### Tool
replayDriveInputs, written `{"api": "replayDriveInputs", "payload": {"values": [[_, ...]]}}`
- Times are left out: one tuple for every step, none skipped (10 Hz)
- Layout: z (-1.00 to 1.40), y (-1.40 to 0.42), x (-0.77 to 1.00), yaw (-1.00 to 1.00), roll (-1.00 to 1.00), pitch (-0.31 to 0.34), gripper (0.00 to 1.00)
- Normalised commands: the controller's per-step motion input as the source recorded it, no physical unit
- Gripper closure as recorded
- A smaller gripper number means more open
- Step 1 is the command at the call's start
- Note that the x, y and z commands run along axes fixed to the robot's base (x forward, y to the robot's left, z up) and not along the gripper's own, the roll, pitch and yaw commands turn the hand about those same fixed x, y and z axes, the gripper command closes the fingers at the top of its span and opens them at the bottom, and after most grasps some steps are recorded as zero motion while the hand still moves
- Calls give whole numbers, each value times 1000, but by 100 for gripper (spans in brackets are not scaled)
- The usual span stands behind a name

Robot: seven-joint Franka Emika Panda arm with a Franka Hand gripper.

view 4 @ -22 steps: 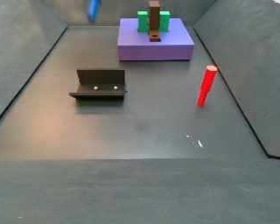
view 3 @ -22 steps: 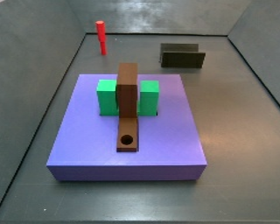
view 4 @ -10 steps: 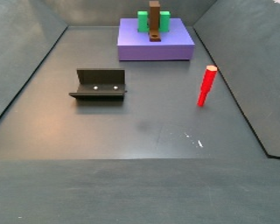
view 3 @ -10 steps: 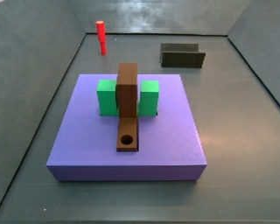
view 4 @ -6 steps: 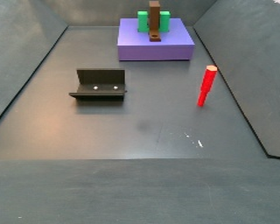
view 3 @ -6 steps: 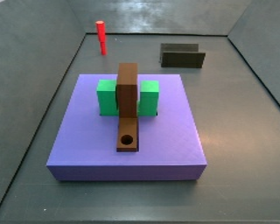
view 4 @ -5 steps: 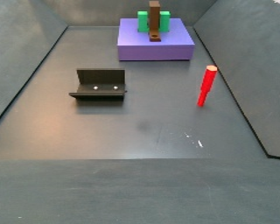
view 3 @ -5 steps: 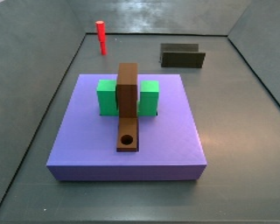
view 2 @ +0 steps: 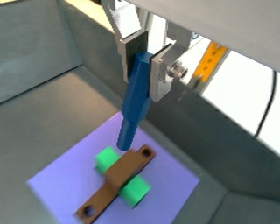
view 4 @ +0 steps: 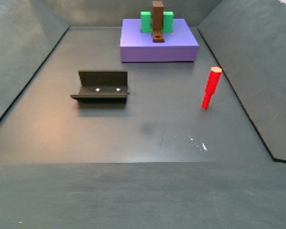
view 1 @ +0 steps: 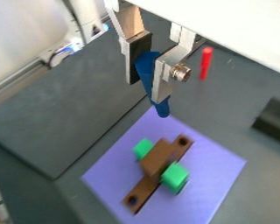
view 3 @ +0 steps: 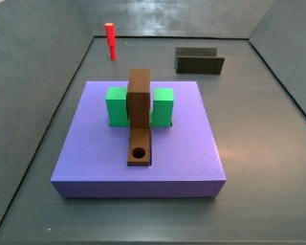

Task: Pick up the blue object. Move up. Place the blue object on the fixture. Regrasp the blue object. Move to above the board. Insert the blue object.
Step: Insert the blue object.

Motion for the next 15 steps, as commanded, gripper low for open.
{"api": "replayDriveInputs", "payload": {"values": [[0,-523,0,0,-500,167,100],[0,-523,0,0,-500,153,100],[0,-514,0,0,-500,130,100],[-246,-391,3,0,-387,13,100],[-283,-169,0,83,0,-30,100],[-149,-86,-100,126,-16,0,100],[-440,-143,-160,237,-259,-129,100],[-297,-283,-206,217,-364,-144,100],[-254,-323,-231,166,-384,-140,100],[-106,-449,-171,0,-394,-276,100],[-109,-374,-31,0,-317,-396,100],[0,-283,-9,0,-357,-454,100],[0,-274,-26,0,-381,-470,100],[0,-260,-31,-26,-379,-479,100],[-189,-111,129,-69,-357,-366,100]]}}
